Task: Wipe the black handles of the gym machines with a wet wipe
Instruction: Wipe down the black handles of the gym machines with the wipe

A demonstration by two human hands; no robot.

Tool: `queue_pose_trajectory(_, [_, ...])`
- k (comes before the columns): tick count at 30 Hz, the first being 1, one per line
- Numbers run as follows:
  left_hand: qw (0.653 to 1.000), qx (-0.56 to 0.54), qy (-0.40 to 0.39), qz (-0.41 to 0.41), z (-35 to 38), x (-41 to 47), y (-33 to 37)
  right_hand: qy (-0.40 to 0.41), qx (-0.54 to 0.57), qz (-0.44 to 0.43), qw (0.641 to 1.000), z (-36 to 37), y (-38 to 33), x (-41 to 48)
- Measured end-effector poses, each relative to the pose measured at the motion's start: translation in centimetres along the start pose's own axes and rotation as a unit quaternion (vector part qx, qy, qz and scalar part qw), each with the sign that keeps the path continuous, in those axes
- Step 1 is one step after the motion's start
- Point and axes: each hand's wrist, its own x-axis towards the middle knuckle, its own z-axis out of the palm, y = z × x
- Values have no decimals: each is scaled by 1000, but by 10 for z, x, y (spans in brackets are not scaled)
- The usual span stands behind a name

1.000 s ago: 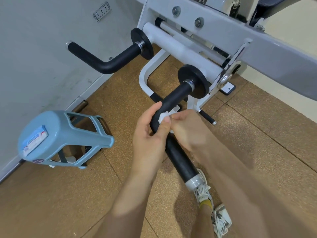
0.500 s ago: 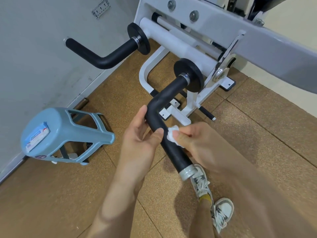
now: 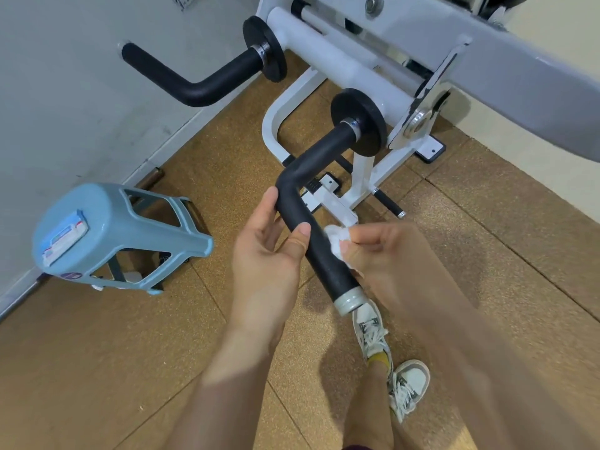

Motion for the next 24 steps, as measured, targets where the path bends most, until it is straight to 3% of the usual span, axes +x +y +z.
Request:
queue_pose_trajectory(2, [1000,-3,-3,-1,1,-4,0,49,15,10,999,9,0,8])
queue_pose_trajectory(5, [1000,-4,-7,-6,-1,-10,-3,43,-11,4,999,3,8,-19])
queue_pose_trajectory(8, [999,-28,-21,-18,-4,-14,-7,42,40,30,998,-6,6,-43])
queue_pose_trajectory(12, [997,-60,-45,-24,-3,-21,-6,40,40,13,998,7,8,-10])
queue_pose_trajectory(18, [999,-14,-38,-11,-4,-34,-8,101,-52,-41,993,6,17,-46])
queue_pose_trajectory(24, [997,-58,-38,-23,3,-42,-11,91,-79,-74,990,12,7,-18])
